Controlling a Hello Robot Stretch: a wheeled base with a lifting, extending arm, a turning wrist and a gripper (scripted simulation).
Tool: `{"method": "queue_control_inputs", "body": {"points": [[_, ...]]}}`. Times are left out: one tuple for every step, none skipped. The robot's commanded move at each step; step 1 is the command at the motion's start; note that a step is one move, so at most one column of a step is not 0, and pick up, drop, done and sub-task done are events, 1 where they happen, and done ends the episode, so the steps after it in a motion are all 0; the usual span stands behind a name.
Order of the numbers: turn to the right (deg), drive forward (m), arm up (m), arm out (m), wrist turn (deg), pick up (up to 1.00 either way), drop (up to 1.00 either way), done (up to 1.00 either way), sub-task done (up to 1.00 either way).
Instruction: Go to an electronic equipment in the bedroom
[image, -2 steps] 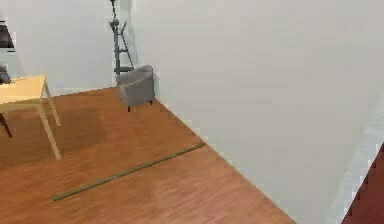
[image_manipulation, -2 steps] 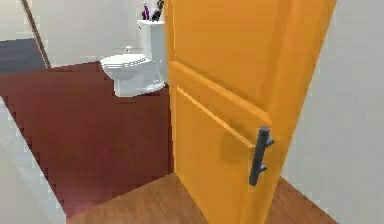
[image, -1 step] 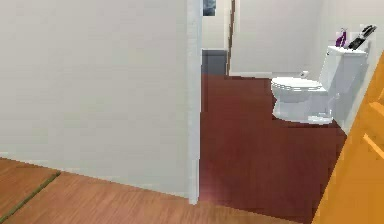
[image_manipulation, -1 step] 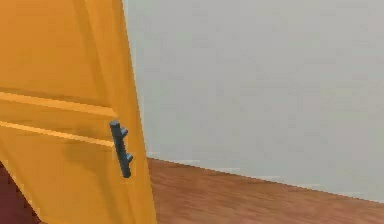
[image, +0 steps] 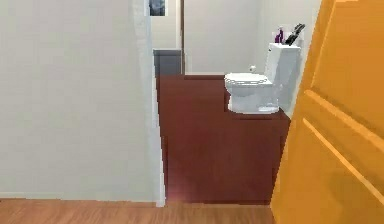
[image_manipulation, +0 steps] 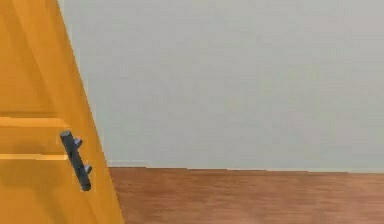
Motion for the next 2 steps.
{"method": "queue_control_inputs", "body": {"points": [[0.0,0.15,0.0,0.0,0.0,0.0,0.0,0.0,0.0],[0.0,0.85,0.0,0.0,0.0,0.0,0.0,0.0,0.0]]}}
